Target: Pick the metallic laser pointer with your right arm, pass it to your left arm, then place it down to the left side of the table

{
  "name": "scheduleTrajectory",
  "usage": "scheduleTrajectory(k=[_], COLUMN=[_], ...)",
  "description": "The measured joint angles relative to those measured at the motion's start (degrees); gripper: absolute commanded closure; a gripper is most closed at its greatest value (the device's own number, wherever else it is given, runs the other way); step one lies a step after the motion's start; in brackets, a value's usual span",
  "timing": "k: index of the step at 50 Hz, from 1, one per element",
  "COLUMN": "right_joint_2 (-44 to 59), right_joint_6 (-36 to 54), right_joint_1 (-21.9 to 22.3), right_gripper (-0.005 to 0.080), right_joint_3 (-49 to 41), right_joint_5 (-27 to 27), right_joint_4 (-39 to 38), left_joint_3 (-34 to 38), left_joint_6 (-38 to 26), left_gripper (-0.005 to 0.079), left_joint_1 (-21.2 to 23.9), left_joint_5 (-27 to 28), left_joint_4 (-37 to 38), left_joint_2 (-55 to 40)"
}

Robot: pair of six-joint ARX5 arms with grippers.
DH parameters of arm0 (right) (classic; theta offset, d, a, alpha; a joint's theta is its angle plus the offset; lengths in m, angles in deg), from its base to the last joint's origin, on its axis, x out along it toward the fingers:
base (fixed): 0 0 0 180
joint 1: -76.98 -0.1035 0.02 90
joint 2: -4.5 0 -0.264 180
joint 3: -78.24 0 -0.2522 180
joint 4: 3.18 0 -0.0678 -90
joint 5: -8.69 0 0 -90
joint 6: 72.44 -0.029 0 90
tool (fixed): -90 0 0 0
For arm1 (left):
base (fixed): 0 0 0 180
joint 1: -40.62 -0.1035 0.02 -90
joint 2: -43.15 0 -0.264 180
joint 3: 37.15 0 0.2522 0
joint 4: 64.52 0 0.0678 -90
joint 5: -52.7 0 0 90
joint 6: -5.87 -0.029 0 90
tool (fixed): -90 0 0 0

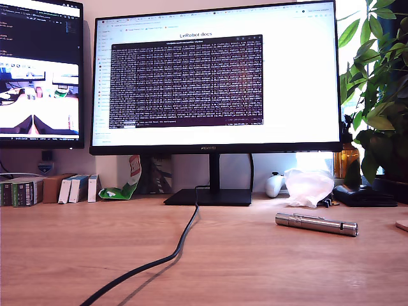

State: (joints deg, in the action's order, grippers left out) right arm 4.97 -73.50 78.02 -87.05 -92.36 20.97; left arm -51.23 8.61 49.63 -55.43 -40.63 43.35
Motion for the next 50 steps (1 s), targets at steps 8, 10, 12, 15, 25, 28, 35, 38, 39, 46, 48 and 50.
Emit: scheduleTrajectory(k=[8, 10, 12, 15, 25, 28, 35, 38, 39, 46, 48, 50], right_joint_2=[0.0, 0.0, 0.0, 0.0, 0.0, 0.0, 0.0, 0.0, 0.0, 0.0, 0.0, 0.0], right_joint_6=[0.0, 0.0, 0.0, 0.0, 0.0, 0.0, -3.3, -5.6, -6.1, -14.6, -16.6, -17.8], right_joint_1=[0.0, 0.0, 0.0, 0.0, 0.0, 0.0, 0.0, 0.0, 0.0, 0.0, 0.0, 0.0], right_gripper=[0.0716, 0.0716, 0.0716, 0.0716, 0.0716, 0.0716, 0.0716, 0.0716, 0.0716, 0.0718, 0.0724, 0.0745], right_joint_3=[0.0, 0.0, 0.0, 0.0, 0.0, 0.0, 0.0, 0.0, 0.0, 0.0, 0.0, 0.0], right_joint_5=[0.0, 0.0, 0.0, 0.0, 0.0, 0.0, 0.5, 1.8, 2.3, 7.5, 10.4, 13.6], right_joint_4=[0.0, 0.0, 0.0, 0.0, 0.0, 0.0, 0.0, 0.0, 0.0, -0.7, -0.9, -0.9], left_joint_3=[0.0, 0.0, 0.0, 0.0, 0.0, 0.0, 0.0, 0.0, 0.0, 0.0, 0.0, 0.0], left_joint_6=[0.0, 0.0, 0.0, 0.0, 0.0, 0.0, 1.6, 3.5, 3.5, 10.1, 10.1, 11.3], left_gripper=[0.0761, 0.0761, 0.0761, 0.0761, 0.0761, 0.0761, 0.0761, 0.0761, 0.0761, 0.0761, 0.0761, 0.0761], left_joint_1=[0.7, 0.7, 0.7, 0.7, 0.7, 0.7, 0.7, 0.7, 0.7, 0.7, 0.7, 0.7], left_joint_5=[0.0, 0.0, 0.0, 0.0, 0.1, 0.2, 2.6, 4.4, 4.9, 10.8, 12.6, 14.0], left_joint_4=[0.0, 0.0, 0.0, 0.0, 0.0, 0.0, 0.0, -0.2, -0.4, -3.9, -4.9, -5.5], left_joint_2=[0.0, 0.0, 0.0, 0.0, 0.0, 0.0, 0.0, 0.0, 0.0, 0.0, 0.0, 0.0])
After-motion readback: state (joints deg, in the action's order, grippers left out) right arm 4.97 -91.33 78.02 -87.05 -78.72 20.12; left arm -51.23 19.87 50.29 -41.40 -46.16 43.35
